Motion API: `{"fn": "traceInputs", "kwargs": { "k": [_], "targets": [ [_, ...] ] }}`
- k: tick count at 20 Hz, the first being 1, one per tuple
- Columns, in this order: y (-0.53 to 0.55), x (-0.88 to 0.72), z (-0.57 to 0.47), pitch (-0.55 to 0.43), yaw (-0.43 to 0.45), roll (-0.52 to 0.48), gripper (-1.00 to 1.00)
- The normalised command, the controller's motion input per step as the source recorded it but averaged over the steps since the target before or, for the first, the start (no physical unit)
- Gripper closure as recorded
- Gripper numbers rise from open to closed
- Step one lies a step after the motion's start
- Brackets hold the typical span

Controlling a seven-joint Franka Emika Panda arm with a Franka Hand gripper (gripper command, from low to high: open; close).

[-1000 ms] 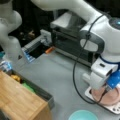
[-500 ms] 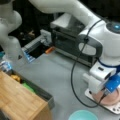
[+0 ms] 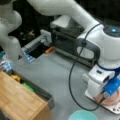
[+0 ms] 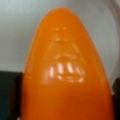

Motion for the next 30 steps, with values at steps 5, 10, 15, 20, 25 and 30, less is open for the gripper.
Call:
{"fn": "traceInputs", "kwargs": {
  "k": [5,10,15,20,25,30],
  "targets": [
    [0.12,0.15,-0.04,-0.027,0.016,-0.283,1.00],
    [0.14,0.16,0.01,-0.003,0.007,-0.267,1.00],
    [0.16,0.16,0.02,0.014,-0.014,-0.275,-1.00],
    [0.15,0.16,0.02,0.020,-0.023,-0.271,-1.00],
    [0.14,0.15,0.02,0.009,-0.014,-0.257,-1.00],
    [0.14,0.12,0.02,0.017,-0.012,-0.256,-1.00]
  ]
}}
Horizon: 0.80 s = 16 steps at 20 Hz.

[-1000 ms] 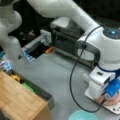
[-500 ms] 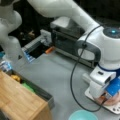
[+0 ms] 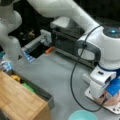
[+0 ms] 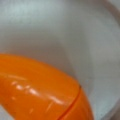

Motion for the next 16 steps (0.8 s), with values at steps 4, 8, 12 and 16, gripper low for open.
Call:
{"fn": "traceInputs", "kwargs": {
  "k": [4,8,12,16],
  "targets": [
    [0.16,0.10,0.04,0.027,-0.016,-0.255,-1.00],
    [0.16,0.09,0.07,0.031,-0.017,-0.246,-1.00],
    [0.16,0.08,0.06,0.034,-0.025,-0.243,-1.00],
    [0.12,0.07,0.06,0.053,-0.042,-0.229,-1.00]
  ]
}}
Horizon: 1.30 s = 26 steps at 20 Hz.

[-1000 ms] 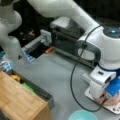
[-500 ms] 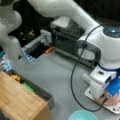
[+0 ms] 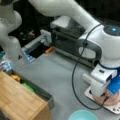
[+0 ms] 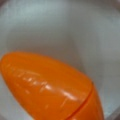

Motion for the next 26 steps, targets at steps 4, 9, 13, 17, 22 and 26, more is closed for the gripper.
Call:
{"fn": "traceInputs", "kwargs": {
  "k": [4,9,13,17,22,26],
  "targets": [
    [0.08,0.02,0.16,0.080,-0.057,-0.189,-1.00],
    [0.04,-0.08,0.22,0.094,-0.038,-0.161,-1.00],
    [0.00,-0.14,0.19,0.100,0.002,-0.134,-1.00],
    [-0.03,-0.15,0.11,0.067,0.024,-0.113,-1.00],
    [-0.05,-0.25,0.04,-0.011,0.065,-0.110,-1.00],
    [-0.07,-0.52,0.10,-0.050,0.093,-0.066,-1.00]
  ]
}}
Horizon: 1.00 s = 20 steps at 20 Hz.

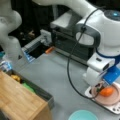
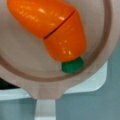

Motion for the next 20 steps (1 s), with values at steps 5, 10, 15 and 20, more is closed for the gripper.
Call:
{"fn": "traceInputs", "kwargs": {
  "k": [5,10,15,20],
  "targets": [
    [-0.14,-0.70,0.09,-0.120,0.106,0.001,-1.00],
    [-0.24,-0.71,-0.06,-0.176,0.115,0.019,-1.00],
    [-0.18,-0.51,-0.12,-0.214,0.197,0.067,-1.00],
    [-0.13,-0.39,-0.09,-0.232,0.168,0.155,-1.00]
  ]
}}
